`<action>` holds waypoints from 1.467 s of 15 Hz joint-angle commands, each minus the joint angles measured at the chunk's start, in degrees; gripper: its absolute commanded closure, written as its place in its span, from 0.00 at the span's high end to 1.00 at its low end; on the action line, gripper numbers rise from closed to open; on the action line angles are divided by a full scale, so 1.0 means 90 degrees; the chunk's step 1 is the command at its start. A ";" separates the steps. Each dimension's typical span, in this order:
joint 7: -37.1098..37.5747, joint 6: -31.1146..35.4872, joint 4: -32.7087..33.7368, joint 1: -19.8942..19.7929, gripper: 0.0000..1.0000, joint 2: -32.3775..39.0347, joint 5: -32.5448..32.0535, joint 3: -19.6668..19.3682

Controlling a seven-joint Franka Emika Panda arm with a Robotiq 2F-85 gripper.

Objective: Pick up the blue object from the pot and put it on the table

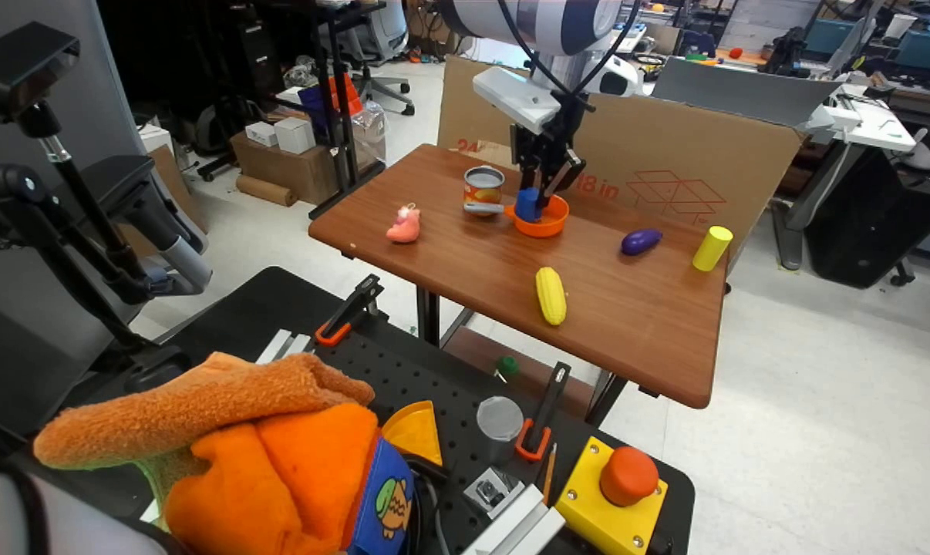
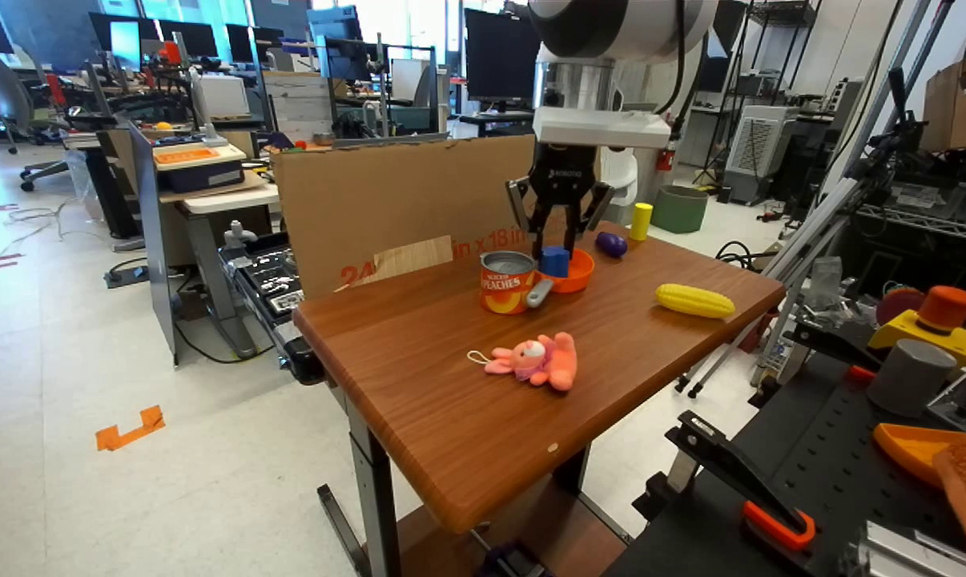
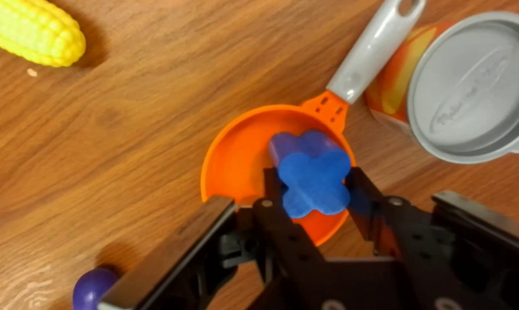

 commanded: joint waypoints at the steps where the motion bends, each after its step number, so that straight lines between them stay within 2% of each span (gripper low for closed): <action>1: -0.0329 0.0311 -0.0905 0.0104 0.16 -0.0958 -0.0350 -0.0057; 5: -0.0605 0.0610 -0.1512 -0.0053 0.16 -0.1833 -0.0698 -0.0108; 10: -0.0960 -0.0064 -0.1488 -0.0639 0.16 -0.2246 -0.0168 -0.0045; 15: -0.0848 0.0405 -0.1374 -0.1054 0.16 -0.1784 -0.0898 -0.0590; 20: -0.0693 0.0260 -0.1135 -0.1232 0.16 -0.1244 -0.1416 -0.1118; 22: -0.0765 0.0157 -0.1297 -0.1214 0.16 -0.1121 -0.1503 -0.1159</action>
